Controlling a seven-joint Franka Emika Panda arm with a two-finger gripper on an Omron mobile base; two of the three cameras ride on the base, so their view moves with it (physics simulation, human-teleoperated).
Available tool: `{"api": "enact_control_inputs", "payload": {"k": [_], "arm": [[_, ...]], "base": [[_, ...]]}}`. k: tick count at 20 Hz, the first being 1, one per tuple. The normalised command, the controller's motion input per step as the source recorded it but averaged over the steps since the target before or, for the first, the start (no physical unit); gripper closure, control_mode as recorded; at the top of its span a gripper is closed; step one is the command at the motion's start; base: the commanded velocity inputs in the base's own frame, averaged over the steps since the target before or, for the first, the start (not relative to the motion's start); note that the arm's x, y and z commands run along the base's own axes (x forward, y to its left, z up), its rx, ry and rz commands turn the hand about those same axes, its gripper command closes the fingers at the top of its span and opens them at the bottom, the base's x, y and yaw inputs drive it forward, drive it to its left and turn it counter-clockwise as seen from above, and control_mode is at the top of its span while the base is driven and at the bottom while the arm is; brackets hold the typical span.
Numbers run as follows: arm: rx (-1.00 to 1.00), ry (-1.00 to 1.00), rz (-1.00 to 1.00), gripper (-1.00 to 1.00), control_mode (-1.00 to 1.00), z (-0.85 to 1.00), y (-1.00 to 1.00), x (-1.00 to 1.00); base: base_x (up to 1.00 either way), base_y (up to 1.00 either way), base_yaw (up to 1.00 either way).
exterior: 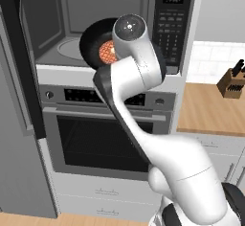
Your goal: Open the microwave, place the bowl with waffle inside the microwave, then close the microwave door and turn it on.
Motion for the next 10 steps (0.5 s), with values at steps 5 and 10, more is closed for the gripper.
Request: {"api": "enact_control_inputs", "payload": {"k": [5,10], "arm": [[0.01,0.10,-0.05,1.00,-1.00,0.00,-0.01,0.67],[0.00,0.14,-0.15,1.00,-1.00,0.00,0.01,0.59]], "base": [[0.00,0.00,0.00],[0.00,0.00,0.00]]}}
